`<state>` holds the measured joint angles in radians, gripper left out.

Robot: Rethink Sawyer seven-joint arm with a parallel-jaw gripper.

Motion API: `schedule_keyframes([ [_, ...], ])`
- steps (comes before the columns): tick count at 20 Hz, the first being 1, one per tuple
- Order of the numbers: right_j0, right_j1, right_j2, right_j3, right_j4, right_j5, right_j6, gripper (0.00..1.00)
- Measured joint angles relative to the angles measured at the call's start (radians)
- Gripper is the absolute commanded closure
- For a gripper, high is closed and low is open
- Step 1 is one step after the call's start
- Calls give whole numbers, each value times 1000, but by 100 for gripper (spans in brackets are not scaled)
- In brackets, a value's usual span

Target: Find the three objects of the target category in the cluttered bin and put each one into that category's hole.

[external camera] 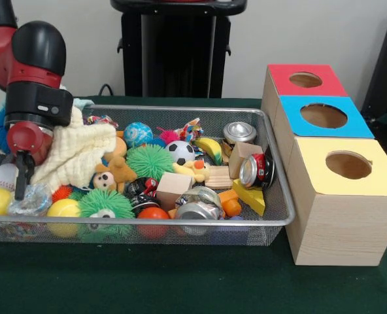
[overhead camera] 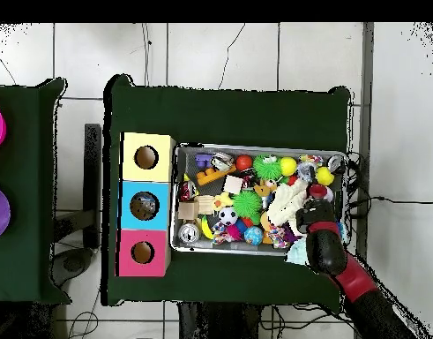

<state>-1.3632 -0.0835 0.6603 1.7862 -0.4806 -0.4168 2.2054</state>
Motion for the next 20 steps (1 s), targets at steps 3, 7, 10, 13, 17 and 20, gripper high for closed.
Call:
schedule_keyframes([
  [3, 1, -12, 1, 0, 0, 21, 0, 100],
  [7, 8, -24, 0, -1, 0, 21, 0, 100],
  [10, 17, -33, 0, -3, 0, 20, 0, 100],
  [13, 25, -44, 0, -4, 0, 21, 0, 100],
  [17, 25, -46, 0, -4, -1, 21, 0, 100],
  [20, 26, -48, 0, -4, -1, 21, 0, 100],
])
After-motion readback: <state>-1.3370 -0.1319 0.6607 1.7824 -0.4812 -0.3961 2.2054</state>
